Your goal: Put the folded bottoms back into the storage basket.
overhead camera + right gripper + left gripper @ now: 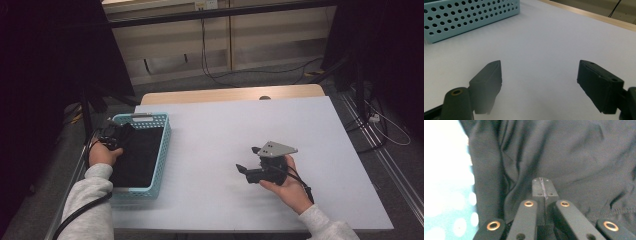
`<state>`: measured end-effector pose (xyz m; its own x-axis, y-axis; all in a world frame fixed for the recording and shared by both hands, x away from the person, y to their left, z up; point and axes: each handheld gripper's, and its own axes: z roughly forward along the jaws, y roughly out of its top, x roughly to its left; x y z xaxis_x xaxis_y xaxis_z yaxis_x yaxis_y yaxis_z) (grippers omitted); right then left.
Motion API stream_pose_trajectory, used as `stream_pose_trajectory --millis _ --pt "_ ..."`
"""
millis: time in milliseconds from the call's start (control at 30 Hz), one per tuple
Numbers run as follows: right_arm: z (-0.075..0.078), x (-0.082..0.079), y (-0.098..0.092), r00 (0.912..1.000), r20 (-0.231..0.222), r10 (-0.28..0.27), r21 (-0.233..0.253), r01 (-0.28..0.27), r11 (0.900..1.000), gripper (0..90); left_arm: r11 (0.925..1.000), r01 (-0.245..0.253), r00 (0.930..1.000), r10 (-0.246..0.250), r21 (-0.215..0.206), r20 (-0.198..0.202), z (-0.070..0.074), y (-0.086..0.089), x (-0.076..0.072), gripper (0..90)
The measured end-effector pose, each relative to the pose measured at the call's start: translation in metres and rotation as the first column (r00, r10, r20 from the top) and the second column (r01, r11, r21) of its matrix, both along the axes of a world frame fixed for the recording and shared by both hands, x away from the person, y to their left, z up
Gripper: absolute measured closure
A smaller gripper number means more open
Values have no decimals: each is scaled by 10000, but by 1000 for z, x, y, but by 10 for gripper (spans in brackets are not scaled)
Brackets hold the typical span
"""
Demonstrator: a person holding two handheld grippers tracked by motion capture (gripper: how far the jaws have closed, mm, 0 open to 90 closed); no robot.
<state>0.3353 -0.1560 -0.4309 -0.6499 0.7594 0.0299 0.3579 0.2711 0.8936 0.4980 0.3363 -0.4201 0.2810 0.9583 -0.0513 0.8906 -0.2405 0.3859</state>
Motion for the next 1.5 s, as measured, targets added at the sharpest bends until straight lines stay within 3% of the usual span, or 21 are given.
stream_pose_trajectory --millis 33,133,267,433,567,967,1067,1367,1500 --pt "0 0 -1 10000 -5 7 -17 -7 10000 191 9999 -57 10000 56 -88 -82 1 0 0 900" --pt "0 1 -3 10000 -16 -33 -20 33 10000 191 10000 42 9997 -43 38 241 5 -2 0 890" --pt "0 1 -5 10000 -27 -82 -33 82 10000 191 9998 193 9990 -194 38 404 12 -5 -2 798" --pt "1 0 -11 9999 -31 -142 -85 142 9999 191 9990 342 9979 -324 -298 564 22 -11 -4 705" --pt "1 -1 -19 9995 -62 -298 -53 298 9995 191 9972 484 9974 -452 -571 560 27 -16 -6 643" --pt "1 -9 -39 9986 -47 -533 -46 533 9986 191 9948 599 9966 -550 -819 608 38 -32 -7 486" --pt "1 -9 -45 9983 -115 -569 -12 569 9984 191 9942 841 9946 -797 -665 661 42 -37 -7 448" --pt "0 -14 -55 9971 -172 -745 88 746 9972 190 9865 1189 9889 -1074 -1122 1030 54 -52 -9 307" --pt "-1 -17 -58 9968 -203 -772 25 773 9970 190 9822 1530 9831 -1401 -1086 1179 61 -60 -9 270"
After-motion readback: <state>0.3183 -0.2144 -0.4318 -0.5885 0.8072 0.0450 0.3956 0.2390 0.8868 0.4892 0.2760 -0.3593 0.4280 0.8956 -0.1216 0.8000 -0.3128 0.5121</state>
